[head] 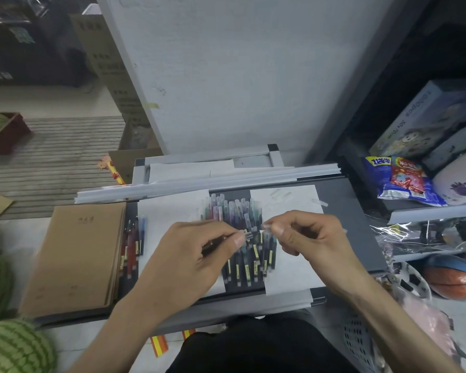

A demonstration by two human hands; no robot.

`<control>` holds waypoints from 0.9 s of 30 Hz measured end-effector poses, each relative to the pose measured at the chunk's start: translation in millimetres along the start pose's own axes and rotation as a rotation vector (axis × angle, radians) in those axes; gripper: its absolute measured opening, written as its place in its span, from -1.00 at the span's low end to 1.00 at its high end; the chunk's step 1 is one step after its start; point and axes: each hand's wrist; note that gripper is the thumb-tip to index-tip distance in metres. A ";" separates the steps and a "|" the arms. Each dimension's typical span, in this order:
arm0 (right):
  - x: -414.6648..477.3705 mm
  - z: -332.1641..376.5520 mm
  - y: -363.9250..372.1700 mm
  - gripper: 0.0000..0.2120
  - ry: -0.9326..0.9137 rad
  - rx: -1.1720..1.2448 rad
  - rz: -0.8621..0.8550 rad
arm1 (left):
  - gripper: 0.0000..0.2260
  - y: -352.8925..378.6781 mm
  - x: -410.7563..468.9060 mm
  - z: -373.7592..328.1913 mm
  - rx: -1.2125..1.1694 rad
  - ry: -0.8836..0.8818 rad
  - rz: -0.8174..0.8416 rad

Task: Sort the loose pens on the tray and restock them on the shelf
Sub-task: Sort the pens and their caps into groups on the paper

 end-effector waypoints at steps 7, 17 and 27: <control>-2.7 2.4 8.0 -0.87 -0.019 -0.123 0.082 | -0.80 7.4 0.9 2.2 0.031 0.048 0.054; 14.0 -4.1 27.5 -0.82 0.095 -0.117 0.021 | -0.65 21.0 9.5 22.4 -0.032 0.012 -0.075; 21.2 -14.2 42.1 -0.72 0.199 0.149 -0.007 | -0.61 44.6 14.9 30.3 -0.292 -0.188 -0.190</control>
Point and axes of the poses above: each hand's wrist, its own x-axis towards the middle knuckle, its own y-axis out of the palm, z = x × y, and after that the axes turned 13 degrees about -x, right-handed
